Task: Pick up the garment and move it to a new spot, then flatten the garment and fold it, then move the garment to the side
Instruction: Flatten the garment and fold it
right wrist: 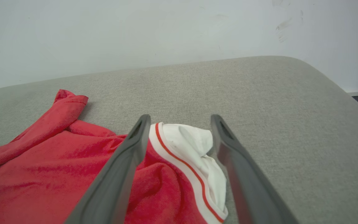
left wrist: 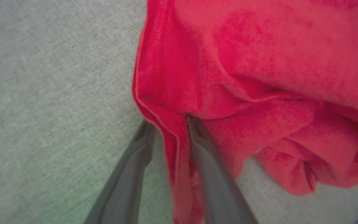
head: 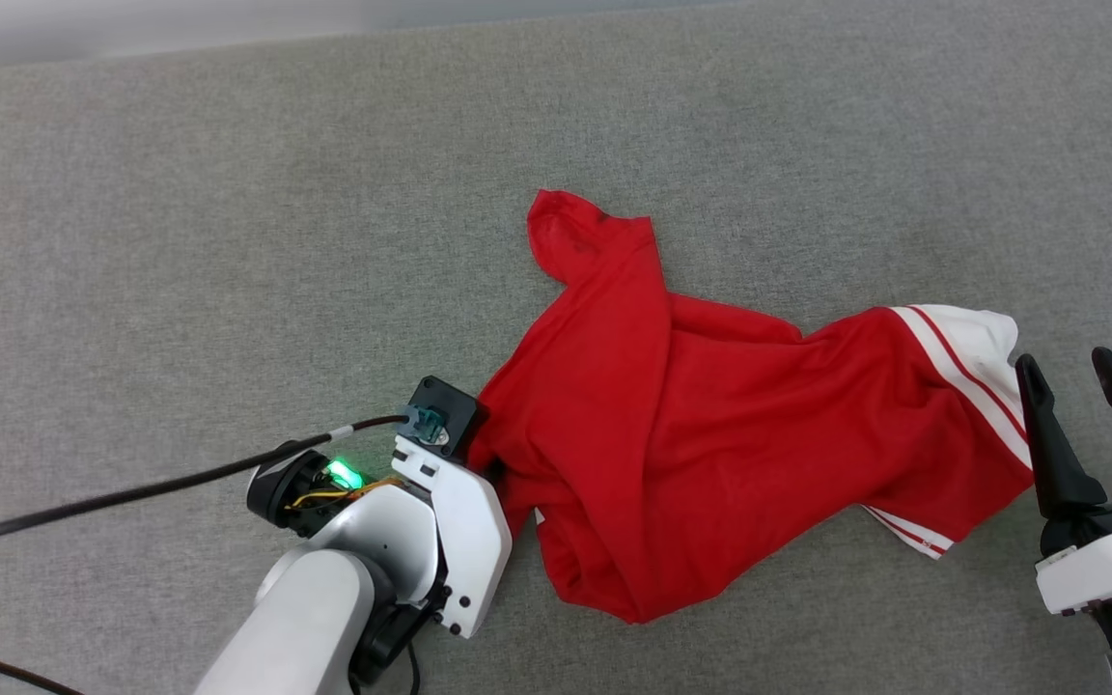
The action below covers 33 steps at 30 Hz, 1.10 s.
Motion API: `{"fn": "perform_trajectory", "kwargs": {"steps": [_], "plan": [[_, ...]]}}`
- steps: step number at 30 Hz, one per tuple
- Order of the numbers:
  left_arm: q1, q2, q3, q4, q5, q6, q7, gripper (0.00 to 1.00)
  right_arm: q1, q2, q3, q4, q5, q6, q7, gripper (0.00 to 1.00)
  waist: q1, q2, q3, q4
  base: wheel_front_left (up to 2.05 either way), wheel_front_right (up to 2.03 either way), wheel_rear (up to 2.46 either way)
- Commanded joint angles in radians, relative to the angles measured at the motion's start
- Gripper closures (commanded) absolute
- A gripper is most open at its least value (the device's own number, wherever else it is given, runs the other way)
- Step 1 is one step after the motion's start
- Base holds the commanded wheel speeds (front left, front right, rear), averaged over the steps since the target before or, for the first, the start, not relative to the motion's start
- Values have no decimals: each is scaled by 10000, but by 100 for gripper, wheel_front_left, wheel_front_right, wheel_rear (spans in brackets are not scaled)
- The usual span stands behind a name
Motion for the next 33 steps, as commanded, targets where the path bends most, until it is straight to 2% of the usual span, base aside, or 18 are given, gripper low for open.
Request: {"fn": "perform_trajectory", "kwargs": {"steps": [1,4,7,9,14,18,23,26,33], "plan": [[70,21,-49,72,-23,-19,-189,100,-131,-77,49,99,-10,-3,-86,0,0,0,27,-16,0,0,0],[-224,167,123,-416,138,-7,-903,100,-184,-16,75,294,-4,-3,-135,0,0,0,-158,-11,0,0,0],[-626,-5,141,-1317,4,-78,-1485,100,-175,50,129,475,-28,-3,-176,0,0,0,-431,7,0,0,0],[-1071,114,258,-1995,125,-93,-1715,100,-190,42,340,597,-115,-1,-83,0,0,0,-639,-46,0,0,0],[-2224,151,205,-3024,129,-176,-1605,100,-351,86,642,780,-194,-3,-4,0,0,0,-881,-250,0,0,0],[-3637,316,-79,-3187,147,-255,-1070,100,-534,246,667,914,-180,-3,-92,0,0,0,-895,-582,0,0,0],[-5141,271,-335,-2315,98,-305,-756,100,-812,450,810,1118,-144,-3,-283,0,0,0,-580,-1214,0,0,0],[-6051,177,-368,-1332,115,-300,-973,100,-1013,580,983,1281,-120,-3,-419,0,0,0,-236,-1618,0,0,0],[-8060,67,-208,1756,557,-263,-2389,100,-1592,817,1519,1789,5,-3,-841,0,0,0,560,-2363,0,0,0]]}}
